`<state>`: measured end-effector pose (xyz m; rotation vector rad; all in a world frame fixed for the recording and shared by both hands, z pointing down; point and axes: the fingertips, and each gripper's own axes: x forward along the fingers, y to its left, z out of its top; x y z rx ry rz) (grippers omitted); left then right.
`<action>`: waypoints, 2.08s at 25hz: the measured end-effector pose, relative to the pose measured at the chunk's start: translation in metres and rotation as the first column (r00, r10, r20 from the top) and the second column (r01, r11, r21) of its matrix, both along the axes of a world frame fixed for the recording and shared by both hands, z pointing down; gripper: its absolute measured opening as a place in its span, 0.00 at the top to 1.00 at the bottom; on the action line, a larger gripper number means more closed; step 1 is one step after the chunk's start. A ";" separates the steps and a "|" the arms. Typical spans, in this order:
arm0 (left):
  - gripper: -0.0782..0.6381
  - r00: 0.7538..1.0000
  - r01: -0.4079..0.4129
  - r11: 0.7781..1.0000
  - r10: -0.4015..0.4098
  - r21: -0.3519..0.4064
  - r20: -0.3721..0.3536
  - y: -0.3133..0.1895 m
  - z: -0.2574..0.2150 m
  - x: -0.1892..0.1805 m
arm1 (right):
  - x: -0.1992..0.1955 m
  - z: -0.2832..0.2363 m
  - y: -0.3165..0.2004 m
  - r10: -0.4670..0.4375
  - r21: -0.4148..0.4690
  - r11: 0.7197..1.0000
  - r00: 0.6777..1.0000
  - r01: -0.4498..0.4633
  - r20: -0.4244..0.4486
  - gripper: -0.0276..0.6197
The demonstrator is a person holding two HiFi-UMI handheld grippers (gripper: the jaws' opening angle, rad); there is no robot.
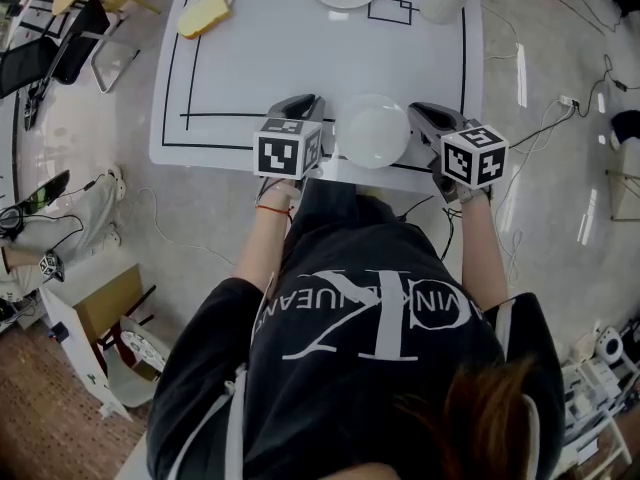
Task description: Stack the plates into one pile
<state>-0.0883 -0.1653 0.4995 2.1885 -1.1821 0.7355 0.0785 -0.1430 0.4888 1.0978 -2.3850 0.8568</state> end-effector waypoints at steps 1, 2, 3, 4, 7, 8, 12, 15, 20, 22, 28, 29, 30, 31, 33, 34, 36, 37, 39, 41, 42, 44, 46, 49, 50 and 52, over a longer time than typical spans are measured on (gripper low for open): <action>0.82 1.000 0.005 1.000 -0.005 0.005 -0.003 -0.004 -0.002 -0.003 | 0.000 -0.002 -0.004 0.002 0.005 1.000 1.000 -0.002 0.000 0.92; 0.82 1.000 0.009 1.000 -0.009 0.010 -0.007 -0.008 -0.004 -0.005 | -0.001 -0.004 -0.008 0.004 0.009 1.000 1.000 -0.004 0.001 0.92; 0.82 1.000 0.013 1.000 -0.013 0.013 -0.011 -0.012 -0.006 -0.008 | -0.001 -0.006 -0.013 0.006 0.012 1.000 1.000 -0.006 0.001 0.92; 0.82 1.000 0.018 1.000 -0.018 0.016 -0.016 -0.016 -0.007 -0.010 | -0.002 -0.008 -0.017 0.009 0.016 1.000 1.000 -0.009 0.001 0.92; 0.82 0.999 0.028 0.999 -0.028 0.020 -0.030 -0.029 -0.011 -0.017 | -0.005 -0.013 -0.032 0.021 0.030 0.999 1.000 -0.021 0.002 0.91; 0.82 0.999 0.030 0.999 -0.030 0.021 -0.033 -0.034 -0.011 -0.020 | -0.006 -0.015 -0.037 0.025 0.034 0.999 1.000 -0.026 0.003 0.91; 0.82 0.999 0.031 0.999 -0.030 0.021 -0.039 -0.053 -0.012 -0.028 | -0.012 -0.018 -0.058 0.035 0.044 0.998 0.999 -0.035 0.000 0.91; 0.82 0.998 0.030 0.999 -0.029 0.016 -0.049 -0.068 -0.013 -0.032 | -0.018 -0.020 -0.072 0.037 0.045 0.998 0.999 -0.037 -0.005 0.90; 0.81 0.998 0.022 1.000 -0.021 0.004 -0.063 -0.093 -0.010 -0.038 | -0.027 -0.017 -0.096 0.037 0.035 0.999 0.999 -0.036 -0.017 0.89; 0.81 0.997 0.021 1.000 -0.021 -0.004 -0.071 -0.102 -0.005 -0.039 | -0.030 -0.013 -0.105 0.035 0.028 0.999 0.999 -0.035 -0.023 0.89; 0.81 0.996 0.022 0.999 -0.026 -0.041 -0.087 -0.130 0.011 -0.045 | -0.038 0.000 -0.138 0.038 0.002 0.999 0.998 -0.038 -0.044 0.89; 0.81 0.995 0.022 0.999 -0.027 -0.046 -0.091 -0.135 0.013 -0.046 | -0.039 0.001 -0.144 0.039 0.000 0.999 0.998 -0.039 -0.047 0.89; 0.81 0.995 0.022 0.999 -0.027 -0.049 -0.096 -0.142 0.014 -0.047 | -0.041 0.003 -0.151 0.042 -0.001 0.999 0.998 -0.042 -0.052 0.89; 0.81 0.995 0.021 0.998 -0.026 -0.051 -0.100 -0.148 0.015 -0.048 | -0.041 0.004 -0.158 0.048 0.000 0.999 0.997 -0.048 -0.057 0.89; 0.81 0.994 0.016 0.999 -0.022 -0.051 -0.106 -0.164 0.016 -0.050 | -0.042 0.005 -0.174 0.071 0.006 0.997 0.995 -0.071 -0.064 0.89; 0.81 0.994 0.014 0.999 -0.020 -0.050 -0.110 -0.172 0.017 -0.050 | -0.042 0.005 -0.182 0.087 0.009 0.996 0.994 -0.087 -0.060 0.89; 0.81 0.992 0.010 0.999 -0.016 -0.049 -0.126 -0.190 0.018 -0.049 | -0.042 0.007 -0.199 0.123 0.007 0.992 0.992 -0.122 -0.043 0.89; 0.81 0.990 0.010 0.999 -0.016 -0.049 -0.139 -0.199 0.018 -0.047 | -0.042 0.008 -0.207 0.140 0.005 0.990 0.990 -0.140 -0.033 0.89; 0.81 0.984 0.013 0.999 -0.022 -0.053 -0.174 -0.215 0.019 -0.042 | -0.040 0.010 -0.224 0.173 0.002 0.985 0.985 -0.173 -0.022 0.89; 0.80 0.979 0.010 0.998 -0.023 -0.062 -0.203 -0.228 0.022 -0.036 | -0.038 0.013 -0.238 0.201 0.001 0.980 0.979 -0.201 -0.023 0.87; 0.80 0.977 0.004 0.998 -0.018 -0.067 -0.212 -0.233 0.024 -0.033 | -0.037 0.015 -0.244 0.213 0.000 0.977 0.977 -0.213 -0.028 0.87; 0.80 0.975 -0.009 0.997 -0.008 -0.074 -0.224 -0.243 0.027 -0.027 | -0.037 0.019 -0.254 0.232 -0.003 0.973 0.972 -0.232 -0.037 0.86; 0.80 0.971 -0.016 0.997 -0.004 -0.079 -0.238 -0.253 0.029 -0.022 | -0.038 0.022 -0.265 0.247 -0.002 0.969 0.968 -0.247 -0.047 0.86; 0.80 0.967 -0.023 0.996 0.002 -0.081 -0.253 -0.267 0.030 -0.016 | -0.036 0.028 -0.280 0.281 -0.004 0.959 0.957 -0.282 -0.072 0.84; 0.80 0.967 -0.027 0.997 0.006 -0.078 -0.256 -0.271 0.030 -0.014 | -0.034 0.031 -0.284 0.296 -0.007 0.955 0.952 -0.297 -0.080 0.83; 0.80 0.964 -0.032 0.997 0.012 -0.070 -0.265 -0.280 0.028 -0.011 | -0.031 0.035 -0.291 0.322 -0.013 0.946 0.942 -0.324 -0.093 0.81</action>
